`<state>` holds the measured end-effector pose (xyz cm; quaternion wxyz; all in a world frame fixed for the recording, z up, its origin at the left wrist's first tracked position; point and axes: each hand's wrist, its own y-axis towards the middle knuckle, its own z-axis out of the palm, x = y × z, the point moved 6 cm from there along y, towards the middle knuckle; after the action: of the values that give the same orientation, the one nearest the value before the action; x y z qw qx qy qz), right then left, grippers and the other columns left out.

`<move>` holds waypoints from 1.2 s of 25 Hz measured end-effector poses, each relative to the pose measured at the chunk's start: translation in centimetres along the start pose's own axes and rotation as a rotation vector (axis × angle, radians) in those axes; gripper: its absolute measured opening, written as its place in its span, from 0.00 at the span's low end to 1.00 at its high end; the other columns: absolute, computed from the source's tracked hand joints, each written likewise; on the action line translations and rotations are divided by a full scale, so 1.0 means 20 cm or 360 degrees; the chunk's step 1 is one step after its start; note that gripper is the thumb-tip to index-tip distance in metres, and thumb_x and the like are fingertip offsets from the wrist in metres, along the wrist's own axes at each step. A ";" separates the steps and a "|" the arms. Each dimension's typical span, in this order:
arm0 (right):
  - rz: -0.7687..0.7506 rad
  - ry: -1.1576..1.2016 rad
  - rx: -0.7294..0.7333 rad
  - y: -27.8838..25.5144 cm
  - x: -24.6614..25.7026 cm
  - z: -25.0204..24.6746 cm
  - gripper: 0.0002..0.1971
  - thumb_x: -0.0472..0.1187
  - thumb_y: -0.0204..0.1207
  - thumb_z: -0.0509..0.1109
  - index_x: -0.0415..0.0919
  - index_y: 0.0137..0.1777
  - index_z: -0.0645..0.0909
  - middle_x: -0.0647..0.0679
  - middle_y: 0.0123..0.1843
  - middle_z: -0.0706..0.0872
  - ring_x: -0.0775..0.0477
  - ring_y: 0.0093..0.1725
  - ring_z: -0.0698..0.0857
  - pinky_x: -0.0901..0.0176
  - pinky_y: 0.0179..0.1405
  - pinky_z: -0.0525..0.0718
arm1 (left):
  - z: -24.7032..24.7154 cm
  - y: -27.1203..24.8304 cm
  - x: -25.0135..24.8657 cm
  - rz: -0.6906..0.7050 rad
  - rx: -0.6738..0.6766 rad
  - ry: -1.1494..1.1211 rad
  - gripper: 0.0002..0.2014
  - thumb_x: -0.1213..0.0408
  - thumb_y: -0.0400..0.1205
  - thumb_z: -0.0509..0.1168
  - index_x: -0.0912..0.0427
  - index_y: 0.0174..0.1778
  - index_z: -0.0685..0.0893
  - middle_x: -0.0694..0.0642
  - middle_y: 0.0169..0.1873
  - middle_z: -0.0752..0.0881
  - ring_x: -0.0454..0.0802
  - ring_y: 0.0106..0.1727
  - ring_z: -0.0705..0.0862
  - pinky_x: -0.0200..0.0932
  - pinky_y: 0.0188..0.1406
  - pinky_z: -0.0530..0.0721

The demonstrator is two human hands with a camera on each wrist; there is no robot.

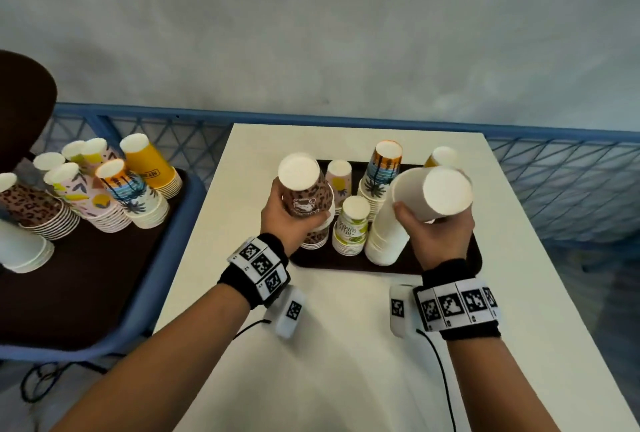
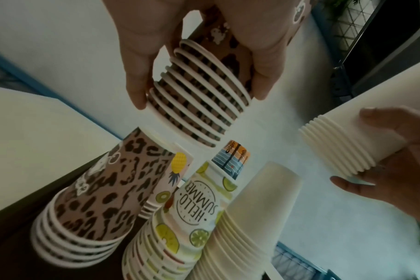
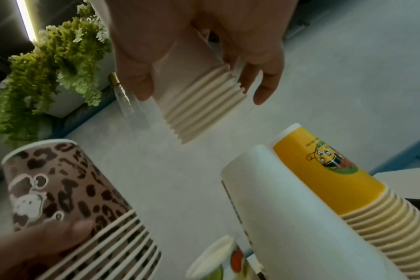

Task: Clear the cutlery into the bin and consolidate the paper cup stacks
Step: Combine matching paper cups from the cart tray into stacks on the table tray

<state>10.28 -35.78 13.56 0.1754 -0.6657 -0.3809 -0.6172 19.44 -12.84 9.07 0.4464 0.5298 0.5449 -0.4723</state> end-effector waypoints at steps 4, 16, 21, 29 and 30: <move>0.0137 0.0089 0.0225 0.14 -0.06 0.03 0.36 0.46 0.50 0.82 0.46 0.61 0.74 0.51 0.57 0.82 0.49 0.59 0.81 0.53 0.60 0.81 | 0.08 0.12 0.05 -0.0015 -0.0090 0.0069 0.41 0.71 0.62 0.79 0.52 0.70 0.70 0.52 0.59 0.82 0.51 0.61 0.81 0.48 0.66 0.78; 0.0472 -0.0281 0.0546 0.13 -0.54 0.22 0.45 0.58 0.47 0.74 0.52 0.70 0.66 0.47 0.64 0.80 0.40 0.65 0.77 0.36 0.64 0.79 | 0.22 0.19 0.48 -0.0363 -0.0115 0.0251 0.45 0.63 0.59 0.80 0.54 0.71 0.66 0.59 0.64 0.81 0.59 0.66 0.79 0.51 0.70 0.75; 0.0495 -0.0304 0.0595 0.09 -0.59 0.22 0.44 0.59 0.54 0.73 0.48 0.71 0.65 0.43 0.65 0.79 0.40 0.66 0.76 0.37 0.66 0.79 | 0.23 0.16 0.46 -0.0416 -0.0054 0.0259 0.41 0.69 0.68 0.77 0.60 0.75 0.61 0.61 0.68 0.78 0.57 0.69 0.76 0.40 0.63 0.71; 0.0802 -0.0548 0.0603 -0.17 -0.77 0.17 0.32 0.39 0.70 0.74 0.32 0.71 0.66 0.33 0.70 0.75 0.34 0.71 0.74 0.49 0.67 0.72 | 0.10 0.09 0.51 -0.0705 0.0150 0.0501 0.40 0.65 0.72 0.73 0.60 0.77 0.61 0.59 0.73 0.74 0.58 0.73 0.74 0.44 0.69 0.71; 0.0893 -0.0592 0.0596 -0.22 -0.78 0.17 0.32 0.39 0.71 0.73 0.31 0.72 0.66 0.32 0.71 0.75 0.34 0.71 0.74 0.49 0.68 0.71 | 0.09 0.07 0.51 -0.0723 0.0171 0.0510 0.36 0.63 0.73 0.72 0.58 0.77 0.64 0.59 0.74 0.73 0.57 0.73 0.74 0.44 0.69 0.71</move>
<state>10.21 -35.15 -3.03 0.3839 -0.8012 -0.3153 -0.3336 20.43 -12.95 -1.29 0.2086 0.4849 0.6876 -0.4986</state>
